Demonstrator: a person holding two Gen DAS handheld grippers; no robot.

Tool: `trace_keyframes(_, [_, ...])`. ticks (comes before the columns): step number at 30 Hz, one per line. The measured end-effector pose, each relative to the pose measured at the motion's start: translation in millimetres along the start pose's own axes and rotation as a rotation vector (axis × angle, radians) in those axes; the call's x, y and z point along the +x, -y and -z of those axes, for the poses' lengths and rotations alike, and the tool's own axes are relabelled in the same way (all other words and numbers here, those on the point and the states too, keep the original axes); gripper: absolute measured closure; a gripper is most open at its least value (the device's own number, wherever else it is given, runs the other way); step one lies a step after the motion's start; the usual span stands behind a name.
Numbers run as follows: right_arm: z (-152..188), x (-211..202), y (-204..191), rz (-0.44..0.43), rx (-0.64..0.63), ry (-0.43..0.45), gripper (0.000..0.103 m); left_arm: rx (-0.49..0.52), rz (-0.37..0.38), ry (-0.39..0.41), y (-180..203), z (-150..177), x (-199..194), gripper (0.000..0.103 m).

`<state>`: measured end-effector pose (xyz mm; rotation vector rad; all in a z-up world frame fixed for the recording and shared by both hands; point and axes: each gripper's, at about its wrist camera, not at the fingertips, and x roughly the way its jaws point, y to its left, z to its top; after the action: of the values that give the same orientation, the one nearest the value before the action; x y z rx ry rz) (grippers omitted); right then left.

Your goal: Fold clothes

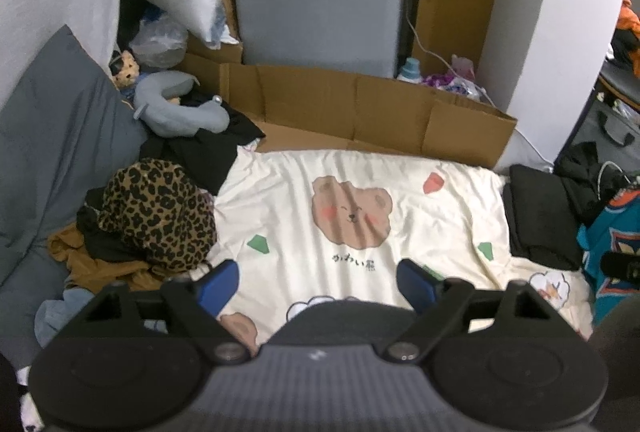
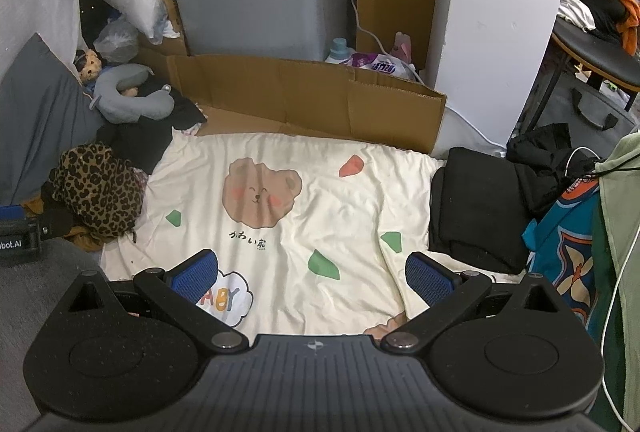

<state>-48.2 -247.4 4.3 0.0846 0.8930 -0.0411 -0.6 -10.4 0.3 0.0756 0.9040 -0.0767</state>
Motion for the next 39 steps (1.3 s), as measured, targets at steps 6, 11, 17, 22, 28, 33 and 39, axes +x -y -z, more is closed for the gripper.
trace_keyframes(6, [-0.7,-7.0,-2.9,0.003,-0.011,0.004,0.001,-0.019,0.019,0.002,-4.0,-5.2,-7.5,0.015])
trace_keyframes(11, [-6.1,-14.1,-7.5,-0.007,-0.028,0.013,0.001,-0.023,-0.001,-0.004,-4.3,-11.9,-10.3,0.015])
trace_keyframes(17, [-11.2,-21.5,-6.6,-0.001,-0.031,0.024,0.001,-0.031,0.004,0.014,-8.9,-15.5,-15.4,0.015])
trace_keyframes(22, [-12.8,-29.5,-2.9,-0.011,-0.017,0.033,0.001,-0.035,0.001,0.018,-13.0,-16.5,-18.1,0.015])
trace_keyframes(28, [-14.7,-37.9,-3.0,-0.053,-0.014,0.043,0.000,-0.061,-0.018,0.019,-24.7,-19.4,-21.2,0.015])
trace_keyframes(33, [-20.9,-37.5,-3.5,-0.070,0.010,0.047,0.000,-0.106,0.018,-0.005,-44.5,-23.4,-18.9,0.017])
trace_keyframes(39, [-27.1,-28.9,-0.7,-0.104,0.057,0.025,0.000,-0.084,0.027,0.025,-63.5,-29.3,-19.9,0.017])
